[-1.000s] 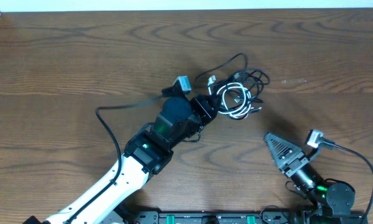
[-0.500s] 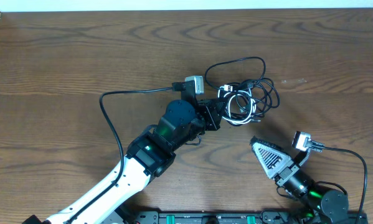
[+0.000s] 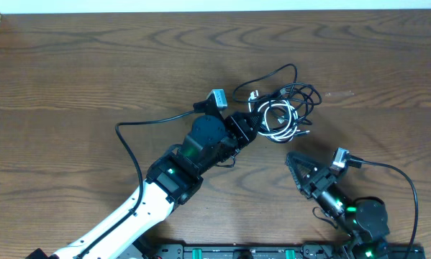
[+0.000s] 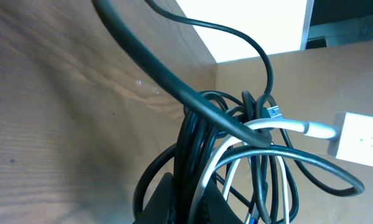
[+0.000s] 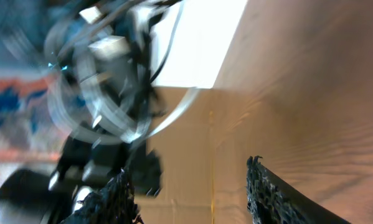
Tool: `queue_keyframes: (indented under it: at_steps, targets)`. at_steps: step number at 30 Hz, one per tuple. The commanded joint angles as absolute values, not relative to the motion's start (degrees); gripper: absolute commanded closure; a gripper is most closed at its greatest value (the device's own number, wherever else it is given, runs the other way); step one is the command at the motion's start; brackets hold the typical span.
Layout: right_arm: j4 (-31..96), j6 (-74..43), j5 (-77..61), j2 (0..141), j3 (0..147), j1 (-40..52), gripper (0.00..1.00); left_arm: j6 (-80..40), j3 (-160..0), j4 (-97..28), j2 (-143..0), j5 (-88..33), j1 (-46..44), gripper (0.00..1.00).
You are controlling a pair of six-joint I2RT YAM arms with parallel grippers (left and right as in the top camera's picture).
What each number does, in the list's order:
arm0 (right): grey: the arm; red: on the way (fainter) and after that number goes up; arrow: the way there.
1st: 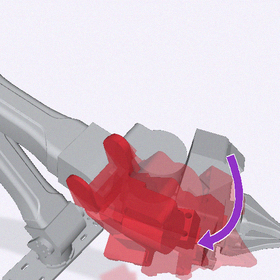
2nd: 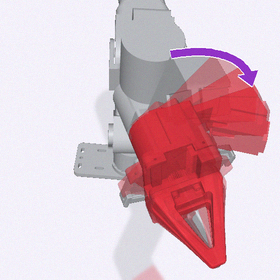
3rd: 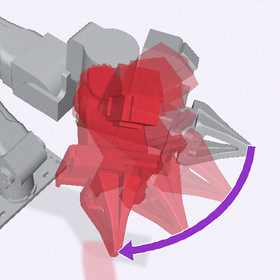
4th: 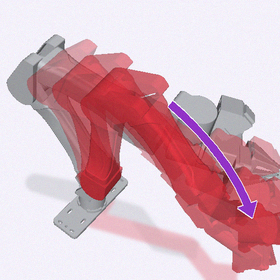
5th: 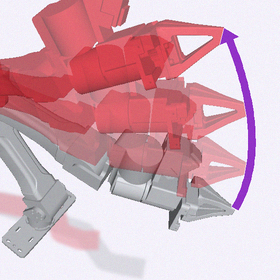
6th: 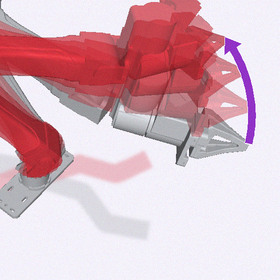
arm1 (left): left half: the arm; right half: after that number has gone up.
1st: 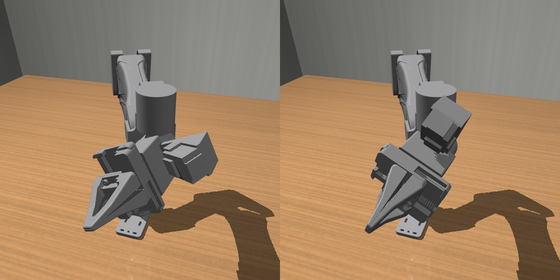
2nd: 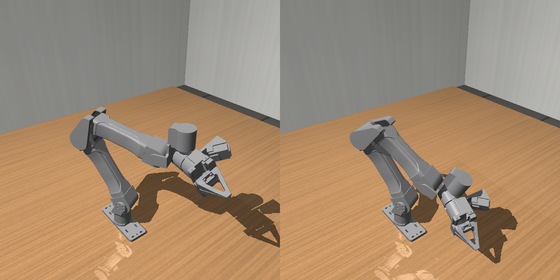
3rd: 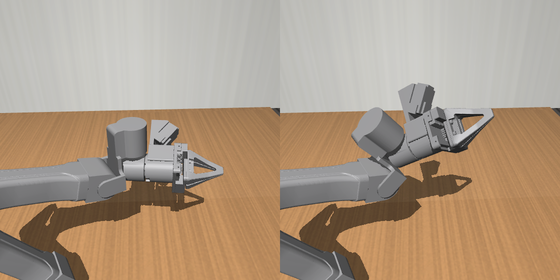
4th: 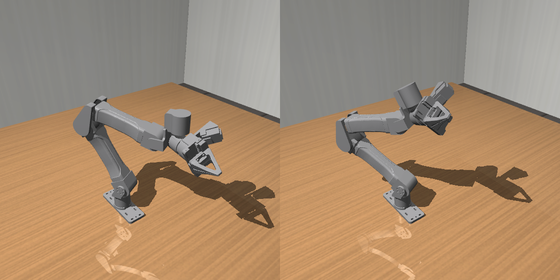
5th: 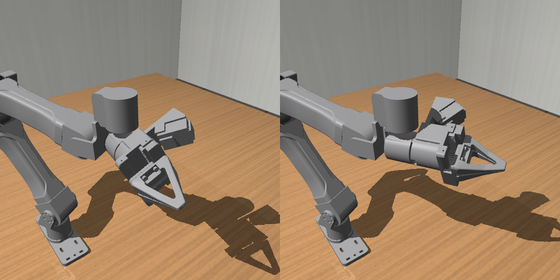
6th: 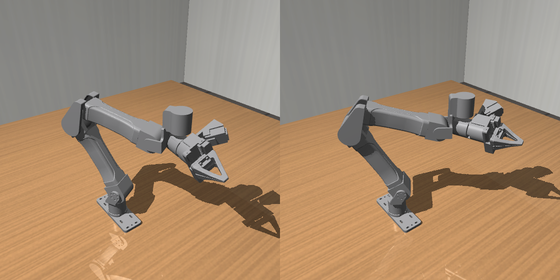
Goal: Untangle cables
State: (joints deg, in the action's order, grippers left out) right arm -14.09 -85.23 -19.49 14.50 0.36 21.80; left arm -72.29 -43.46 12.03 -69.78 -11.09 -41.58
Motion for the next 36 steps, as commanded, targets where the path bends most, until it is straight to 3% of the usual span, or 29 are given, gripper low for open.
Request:
queue_keyframes:
  at_steps: [1, 9, 15, 22, 27, 31, 36]
  targets:
    - [-15.6, -91.4, -13.5, 18.5, 0.3, 22.2, 0.45, -75.1, -43.8, 12.7, -69.6, -12.9, -41.6, 0.92]
    - [-26.4, -92.8, -10.8, 26.8, 0.3, 22.2, 0.45, -75.1, -43.8, 10.6, -69.6, -13.1, -41.6, 0.92]
    - [-29.9, -93.5, -10.3, 31.3, 0.3, 22.2, 0.53, -75.1, -43.8, 10.4, -69.6, -13.7, -42.9, 0.92]
    - [-30.7, -95.6, -11.6, 34.3, 0.3, 22.2, 0.54, -75.1, -43.8, 11.7, -69.6, -13.6, -43.7, 0.92]
    - [-31.1, -96.1, -11.5, 34.5, 0.3, 22.2, 0.42, -75.1, -43.8, 9.7, -69.6, -8.5, -43.7, 0.92]
    - [-34.9, -90.0, -13.8, 34.5, 0.3, 22.2, 0.36, -75.7, -43.8, 4.2, -69.6, -1.0, -43.7, 0.92]
    - [-33.3, -86.7, -18.7, 34.5, 0.3, 22.2, 0.32, -88.9, -43.8, 0.0, -69.6, 3.5, -43.7, 0.92]
